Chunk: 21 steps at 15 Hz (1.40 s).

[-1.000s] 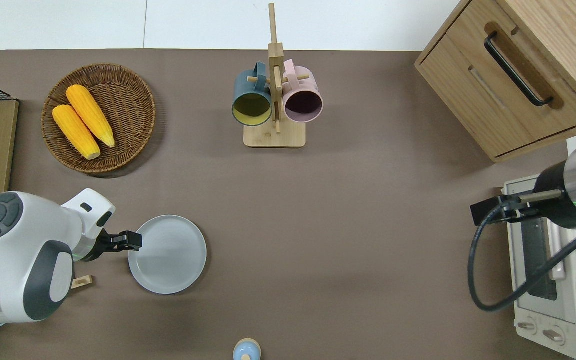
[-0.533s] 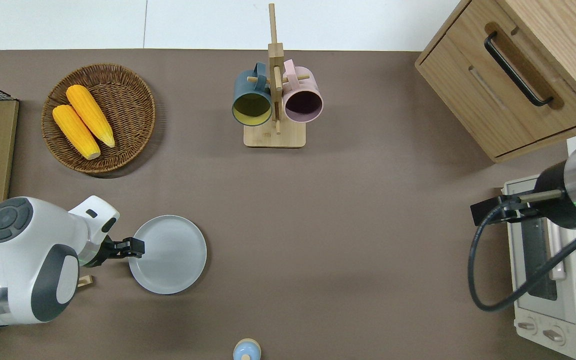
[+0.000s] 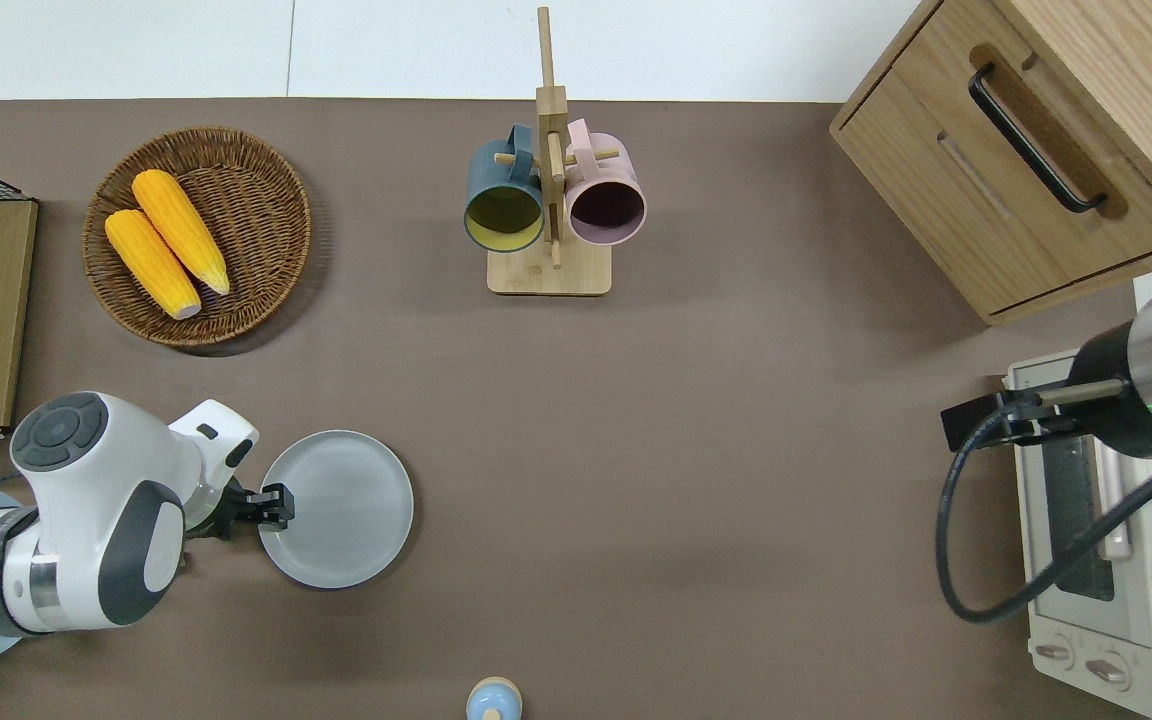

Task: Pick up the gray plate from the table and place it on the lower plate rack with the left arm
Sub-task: 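Lift the gray plate and carry it toward the wooden plate rack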

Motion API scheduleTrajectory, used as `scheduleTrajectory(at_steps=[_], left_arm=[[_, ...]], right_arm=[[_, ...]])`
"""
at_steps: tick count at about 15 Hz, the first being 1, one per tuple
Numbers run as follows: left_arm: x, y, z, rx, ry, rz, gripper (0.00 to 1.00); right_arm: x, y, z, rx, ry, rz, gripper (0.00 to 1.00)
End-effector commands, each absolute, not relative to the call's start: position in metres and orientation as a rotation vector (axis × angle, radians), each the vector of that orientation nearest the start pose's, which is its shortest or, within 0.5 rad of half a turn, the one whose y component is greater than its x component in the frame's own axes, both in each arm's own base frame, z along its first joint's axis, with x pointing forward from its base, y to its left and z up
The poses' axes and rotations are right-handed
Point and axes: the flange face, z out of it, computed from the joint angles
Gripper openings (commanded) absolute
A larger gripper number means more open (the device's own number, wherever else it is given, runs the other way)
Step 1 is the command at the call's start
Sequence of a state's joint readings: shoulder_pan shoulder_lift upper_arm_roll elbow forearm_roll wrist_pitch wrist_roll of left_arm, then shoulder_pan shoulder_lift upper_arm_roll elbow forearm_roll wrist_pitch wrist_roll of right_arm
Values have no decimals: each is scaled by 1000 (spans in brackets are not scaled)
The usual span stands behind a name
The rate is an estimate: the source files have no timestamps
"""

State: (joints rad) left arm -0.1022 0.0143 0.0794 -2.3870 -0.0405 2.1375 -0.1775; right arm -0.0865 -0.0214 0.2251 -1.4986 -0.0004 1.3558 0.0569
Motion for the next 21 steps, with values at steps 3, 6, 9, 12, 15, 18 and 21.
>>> scheduleTrajectory(at_steps=[3,6,9,12,15,18,21], left_arm=[[465,-12,299,-3123,-322,403,0],[475,-8,315,-3124,-338,406,0],[491,8,347,-3119,-380,425,0],[507,16,384,-3118,-390,407,0],[514,35,423,-3084,-404,408,0],[516,52,460,-2955,-378,442,0],[511,62,477,-2752,-397,460,0]], right_arm=[[517,70,656,-3148,-121,198,990],[517,70,656,-3148,-121,198,990],[517,70,656,-3148,-121,198,990],[517,70,656,-3148,-121,198,990],[517,71,656,-3148,-123,198,987],[517,70,656,-3148,-121,198,990],[517,70,656,-3148,-121,198,990]])
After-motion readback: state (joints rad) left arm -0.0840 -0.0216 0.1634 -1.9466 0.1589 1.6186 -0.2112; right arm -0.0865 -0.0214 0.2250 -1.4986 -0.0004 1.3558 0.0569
